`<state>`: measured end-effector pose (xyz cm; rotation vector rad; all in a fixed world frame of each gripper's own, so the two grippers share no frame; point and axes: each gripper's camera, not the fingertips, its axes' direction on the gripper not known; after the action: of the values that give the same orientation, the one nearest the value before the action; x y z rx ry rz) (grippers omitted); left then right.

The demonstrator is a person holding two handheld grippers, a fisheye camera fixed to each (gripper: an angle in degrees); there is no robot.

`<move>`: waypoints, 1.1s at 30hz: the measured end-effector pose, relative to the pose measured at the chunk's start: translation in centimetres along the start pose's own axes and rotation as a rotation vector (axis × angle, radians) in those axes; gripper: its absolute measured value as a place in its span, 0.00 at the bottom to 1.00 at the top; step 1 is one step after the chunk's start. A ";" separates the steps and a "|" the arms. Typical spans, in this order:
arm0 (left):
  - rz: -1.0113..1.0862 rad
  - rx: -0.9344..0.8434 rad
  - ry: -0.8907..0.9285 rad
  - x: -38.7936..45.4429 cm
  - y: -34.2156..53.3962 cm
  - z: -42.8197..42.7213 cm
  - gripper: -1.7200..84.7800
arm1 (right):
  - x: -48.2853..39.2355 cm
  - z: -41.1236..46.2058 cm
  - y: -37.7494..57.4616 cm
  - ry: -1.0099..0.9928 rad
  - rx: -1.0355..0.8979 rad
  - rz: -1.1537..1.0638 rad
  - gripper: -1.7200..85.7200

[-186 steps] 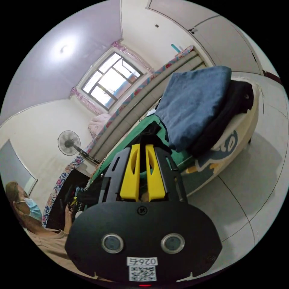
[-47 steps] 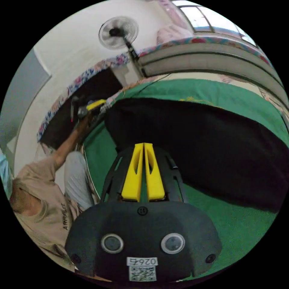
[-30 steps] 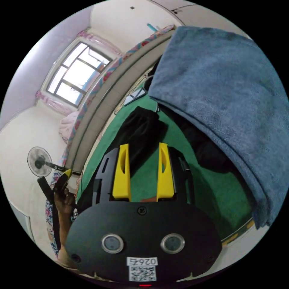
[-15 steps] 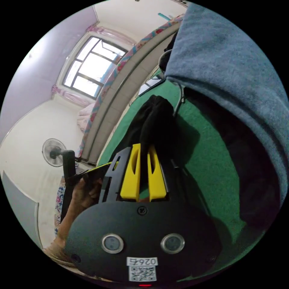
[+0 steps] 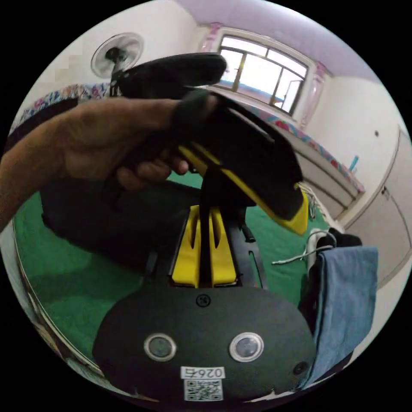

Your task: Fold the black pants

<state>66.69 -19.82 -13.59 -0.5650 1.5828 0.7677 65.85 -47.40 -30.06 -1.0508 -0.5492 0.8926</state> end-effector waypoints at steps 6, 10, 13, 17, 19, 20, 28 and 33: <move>-0.074 -0.085 -0.298 -2.6 5.4 -3.1 0.14 | -8.6 0.1 -1.9 -0.072 0.022 -0.135 0.03; -0.143 0.234 -0.132 -5.2 14.4 -11.2 0.12 | -10.0 -2.4 -2.6 -0.274 0.168 -0.114 0.07; -0.227 0.392 -0.042 -8.8 22.6 -15.9 0.12 | -10.0 -2.7 -3.3 -0.489 0.167 -0.111 0.10; -0.482 0.375 0.040 -17.0 33.9 -17.4 0.13 | -10.4 1.1 -3.7 -0.569 0.020 -0.055 0.10; -0.565 0.420 0.120 -19.3 38.7 -17.6 0.13 | -10.5 3.1 -3.7 -0.587 -0.044 -0.004 0.09; -0.595 0.480 0.167 -20.0 41.5 -17.9 0.14 | -10.5 4.1 -3.7 -0.607 -0.069 0.034 0.09; -0.610 0.608 0.114 -17.2 48.5 -22.2 0.17 | -11.5 7.4 -4.0 -0.658 -0.133 0.067 0.06; -0.492 0.683 -0.282 -9.2 47.1 -25.6 0.02 | -14.2 8.4 -4.3 -0.634 -0.147 -0.023 0.01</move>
<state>16.62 -8.38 4.32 -0.2981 1.2596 -0.0787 53.27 -56.02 -22.31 -0.8782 -1.1667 1.1810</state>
